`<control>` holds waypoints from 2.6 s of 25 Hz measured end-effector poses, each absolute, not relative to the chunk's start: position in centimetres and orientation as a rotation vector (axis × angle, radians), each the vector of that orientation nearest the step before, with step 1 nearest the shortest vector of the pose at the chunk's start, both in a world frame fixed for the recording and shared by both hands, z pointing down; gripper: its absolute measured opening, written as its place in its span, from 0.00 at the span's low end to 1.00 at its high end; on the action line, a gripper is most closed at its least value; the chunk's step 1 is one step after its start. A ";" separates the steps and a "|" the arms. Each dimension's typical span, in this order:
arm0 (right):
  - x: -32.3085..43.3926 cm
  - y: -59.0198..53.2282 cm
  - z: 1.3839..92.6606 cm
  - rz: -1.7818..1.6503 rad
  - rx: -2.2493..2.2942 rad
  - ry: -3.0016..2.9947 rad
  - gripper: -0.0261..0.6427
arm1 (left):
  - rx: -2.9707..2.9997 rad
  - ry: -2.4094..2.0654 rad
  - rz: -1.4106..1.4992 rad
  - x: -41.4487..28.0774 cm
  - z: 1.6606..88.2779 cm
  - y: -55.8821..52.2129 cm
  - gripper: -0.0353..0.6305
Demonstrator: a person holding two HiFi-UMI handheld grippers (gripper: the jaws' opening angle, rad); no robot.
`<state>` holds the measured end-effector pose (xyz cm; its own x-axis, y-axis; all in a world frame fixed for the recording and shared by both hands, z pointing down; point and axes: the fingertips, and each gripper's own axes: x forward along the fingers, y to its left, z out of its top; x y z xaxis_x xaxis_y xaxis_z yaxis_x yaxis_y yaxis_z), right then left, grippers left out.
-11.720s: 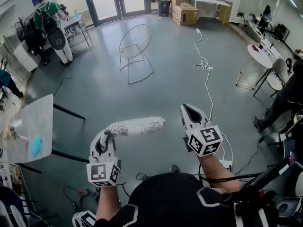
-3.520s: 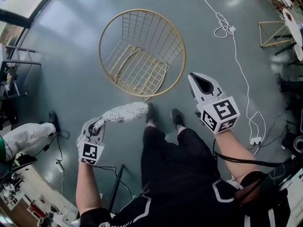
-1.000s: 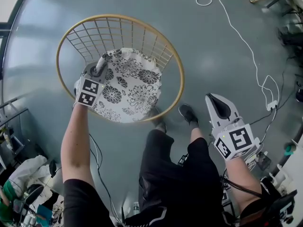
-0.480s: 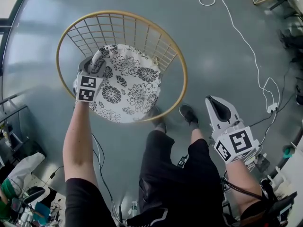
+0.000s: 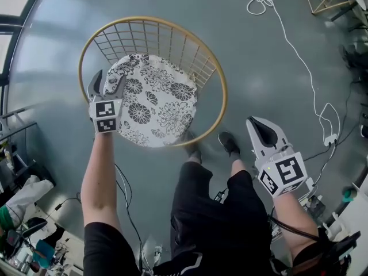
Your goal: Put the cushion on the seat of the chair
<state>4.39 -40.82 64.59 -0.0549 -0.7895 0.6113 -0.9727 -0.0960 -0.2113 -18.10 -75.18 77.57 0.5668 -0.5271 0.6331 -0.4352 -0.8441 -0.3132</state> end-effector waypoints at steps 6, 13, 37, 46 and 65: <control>4.1 -41.4 61.8 0.840 1.886 -1.966 0.06 | -2.786 0.941 -1.009 -17.8 73.3 -72.1 0.53; 3.1 -41.4 57.6 0.763 1.834 -2.077 0.06 | -2.893 0.989 -0.902 -17.2 67.7 -67.1 0.53; 3.0 -39.8 46.5 0.580 1.675 -2.426 0.06 | -3.023 1.349 -0.381 -14.1 48.6 -48.5 0.15; 2.6 -38.9 43.8 0.535 1.555 -2.542 0.06 | -3.050 1.414 -0.231 -14.2 42.8 -41.7 0.07; -7.1 -36.5 36.4 0.392 1.283 -2.723 0.06 | -2.897 1.658 -0.145 -21.9 35.2 -31.1 0.07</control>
<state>-7.07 -36.53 36.41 -0.6383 -0.7424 0.2037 -0.7697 0.6105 -0.1866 -21.95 -31.05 35.20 0.5086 -0.8434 0.1731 -0.8607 -0.4926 0.1290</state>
